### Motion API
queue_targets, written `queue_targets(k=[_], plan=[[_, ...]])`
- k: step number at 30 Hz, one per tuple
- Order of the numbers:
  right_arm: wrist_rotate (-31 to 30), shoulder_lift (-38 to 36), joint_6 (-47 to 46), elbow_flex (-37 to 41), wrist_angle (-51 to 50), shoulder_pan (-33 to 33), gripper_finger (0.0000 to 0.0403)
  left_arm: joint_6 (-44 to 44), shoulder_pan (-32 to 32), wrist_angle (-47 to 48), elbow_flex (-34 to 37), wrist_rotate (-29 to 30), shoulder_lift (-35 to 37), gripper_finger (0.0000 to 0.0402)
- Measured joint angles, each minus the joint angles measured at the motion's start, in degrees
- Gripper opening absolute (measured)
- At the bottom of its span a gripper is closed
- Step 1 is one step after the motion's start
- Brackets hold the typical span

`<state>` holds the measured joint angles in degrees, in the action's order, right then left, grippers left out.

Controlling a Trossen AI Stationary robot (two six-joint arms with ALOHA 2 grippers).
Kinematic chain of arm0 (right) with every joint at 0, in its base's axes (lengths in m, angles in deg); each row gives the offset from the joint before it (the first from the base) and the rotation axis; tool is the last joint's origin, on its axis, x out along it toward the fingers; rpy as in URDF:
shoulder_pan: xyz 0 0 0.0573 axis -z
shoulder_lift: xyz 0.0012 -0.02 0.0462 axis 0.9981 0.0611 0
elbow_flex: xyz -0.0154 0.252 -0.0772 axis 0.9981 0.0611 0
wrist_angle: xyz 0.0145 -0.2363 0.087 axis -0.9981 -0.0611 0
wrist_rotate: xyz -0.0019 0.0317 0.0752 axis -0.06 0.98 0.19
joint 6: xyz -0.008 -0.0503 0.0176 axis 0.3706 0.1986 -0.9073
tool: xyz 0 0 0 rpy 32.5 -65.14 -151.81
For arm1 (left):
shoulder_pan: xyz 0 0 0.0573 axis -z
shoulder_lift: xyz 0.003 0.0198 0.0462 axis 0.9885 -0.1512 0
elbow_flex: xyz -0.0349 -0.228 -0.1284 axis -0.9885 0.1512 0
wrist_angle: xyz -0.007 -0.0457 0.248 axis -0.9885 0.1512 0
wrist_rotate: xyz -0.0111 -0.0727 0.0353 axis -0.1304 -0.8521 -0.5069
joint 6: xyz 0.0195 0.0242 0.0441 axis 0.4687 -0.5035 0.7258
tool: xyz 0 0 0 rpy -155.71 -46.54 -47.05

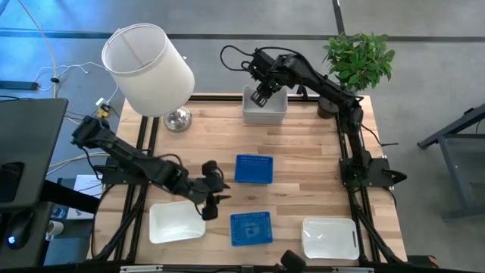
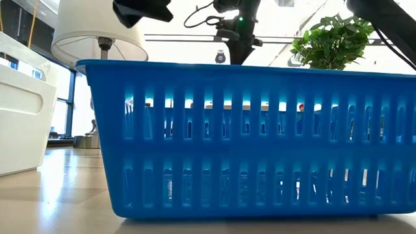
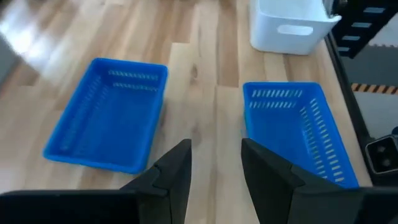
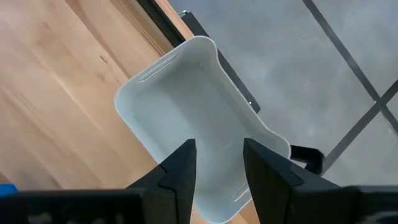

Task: Stack baskets by color
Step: Stack the bottom blue bin on the blue bin

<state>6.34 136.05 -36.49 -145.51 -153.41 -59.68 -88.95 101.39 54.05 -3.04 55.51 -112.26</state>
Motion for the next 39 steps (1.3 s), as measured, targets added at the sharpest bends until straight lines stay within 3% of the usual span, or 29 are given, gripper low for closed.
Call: queue_targets(k=[21, 39], plan=[[0.0, 0.0, -4.9, 0.0, -0.5, -6.9, 0.0119, -0.3, 3.6, -15.3, 0.0, -1.4, -18.6, 0.0126], [-0.3, 0.0, -6.2, 0.0, -1.6, -8.3, 0.0119, -1.7, 2.8, -16.9, -0.1, -3.4, -26.3, 0.0121]])
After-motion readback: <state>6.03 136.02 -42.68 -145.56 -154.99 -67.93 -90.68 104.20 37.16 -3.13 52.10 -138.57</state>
